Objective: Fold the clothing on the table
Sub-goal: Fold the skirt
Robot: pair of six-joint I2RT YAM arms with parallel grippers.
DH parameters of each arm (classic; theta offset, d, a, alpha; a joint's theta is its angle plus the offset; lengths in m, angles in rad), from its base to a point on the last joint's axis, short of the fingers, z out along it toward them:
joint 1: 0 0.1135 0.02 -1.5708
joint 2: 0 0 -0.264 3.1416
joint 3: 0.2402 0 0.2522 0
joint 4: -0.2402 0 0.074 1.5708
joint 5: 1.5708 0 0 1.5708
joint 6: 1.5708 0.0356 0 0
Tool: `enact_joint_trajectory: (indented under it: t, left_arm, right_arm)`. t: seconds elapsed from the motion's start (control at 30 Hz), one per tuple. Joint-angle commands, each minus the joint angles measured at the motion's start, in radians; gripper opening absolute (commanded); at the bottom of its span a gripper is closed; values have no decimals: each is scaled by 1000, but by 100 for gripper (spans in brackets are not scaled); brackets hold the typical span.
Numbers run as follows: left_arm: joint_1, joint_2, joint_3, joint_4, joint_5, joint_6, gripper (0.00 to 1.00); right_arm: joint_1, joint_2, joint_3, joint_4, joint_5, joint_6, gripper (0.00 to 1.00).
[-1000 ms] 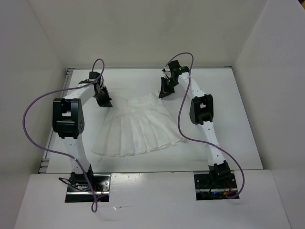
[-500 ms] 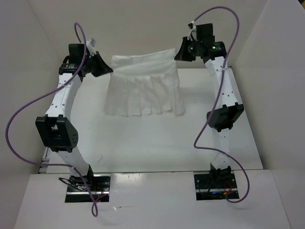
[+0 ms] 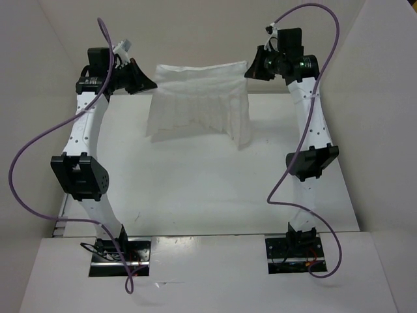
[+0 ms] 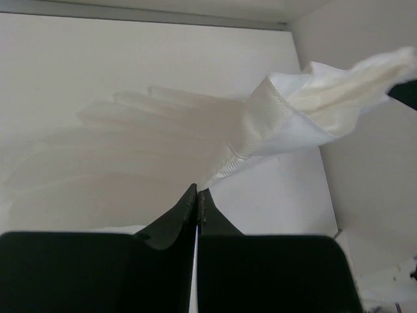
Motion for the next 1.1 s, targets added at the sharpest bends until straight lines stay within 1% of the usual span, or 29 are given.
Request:
enact_joint_trajectory:
  t: [0.0,0.03,0.07,0.1,0.13,0.17,0.2,0.23,0.27,0.3,0.33,0.37,0.43,0.47,0.5,0.53,0.6,0.63,0.67,0.7,0.77,0.8,0.83,0.87,0.9,1.0,1.03,1.07]
  left_arm:
    - [34,-138,-2,17,215,76,0]
    - [34,-164,-11,17,262,118,0]
    - [34,-219,-29,6,288,136,0]
    - [34,-250,-43,-20,305,158,0]
    - [34,-283,-63,-20,333,178,0]
    - [34,-355,-110,-44,333,207,0]
    - [34,-392,-137,-54,333,218,0]
    - [34,-466,-164,-54,333,218,0]
    - [34,-501,-192,-54,333,227,0]
    - [34,-533,-244,-54,333,227,0]
    - [43,-582,-262,-54,319,227,1]
    - [43,-600,-278,-54,307,227,2]
    - [43,-609,-304,-54,269,227,2]
    - [43,-592,-313,-54,202,213,2]
    - [43,-571,-313,-63,166,213,2]
    - [43,-510,-313,-63,139,213,2]
    - [43,-434,-313,-72,82,204,2]
    - [43,-349,-304,-63,81,195,2]
    - [52,-306,-304,-63,69,195,2]
    - [53,-213,-278,-45,59,179,2]
    - [53,-115,-246,-22,58,169,2]
    - [53,-13,-227,-21,58,158,2]
    - [53,38,-173,-21,58,158,2]
    - [53,85,-148,-21,58,158,2]
    - [53,166,-128,-21,37,158,2]
    - [53,279,-71,6,25,138,2]
    - [53,294,-71,18,25,123,2]
    - [53,304,-62,35,25,113,2]
  right_arm:
    - [-49,-177,-110,55,64,-42,0]
    - [-49,-243,-165,66,124,-10,0]
    - [-49,-271,-184,66,228,-10,0]
    - [-58,-300,-215,80,229,-10,0]
    - [-67,-384,-323,103,176,-42,0]
    - [-68,-430,-382,129,42,-62,0]
    - [-68,-478,-496,187,-7,-74,0]
    - [-68,-572,-549,212,-42,-74,0]
    - [-68,-614,-590,230,-61,-86,0]
    - [-68,-657,-629,247,-49,-87,0]
    - [-68,-695,-695,281,-29,-87,0]
    - [-68,-766,-721,296,-15,-87,0]
    - [-68,-808,-775,322,13,-77,0]
    - [-68,-808,-775,322,22,-77,0]
    - [-68,-794,-784,322,22,-65,0]
    - [-68,-771,-784,312,22,-65,0]
    - [-68,-670,-763,287,22,-44,0]
    - [-68,-633,-763,276,22,-44,0]
    - [-68,-559,-763,276,31,-33,0]
    - [-68,-521,-763,276,42,-24,0]
    - [-68,-445,-763,276,57,-24,0]
    - [-68,-371,-763,276,57,-15,0]
    - [-68,-333,-763,287,57,-15,0]
    - [-77,-297,-754,301,69,-15,0]
    - [-77,-227,-744,301,69,-15,0]
    - [-77,-132,-674,316,79,-5,0]
    - [-77,-77,-656,316,79,-5,0]
    - [-77,-58,-623,307,89,-5,0]
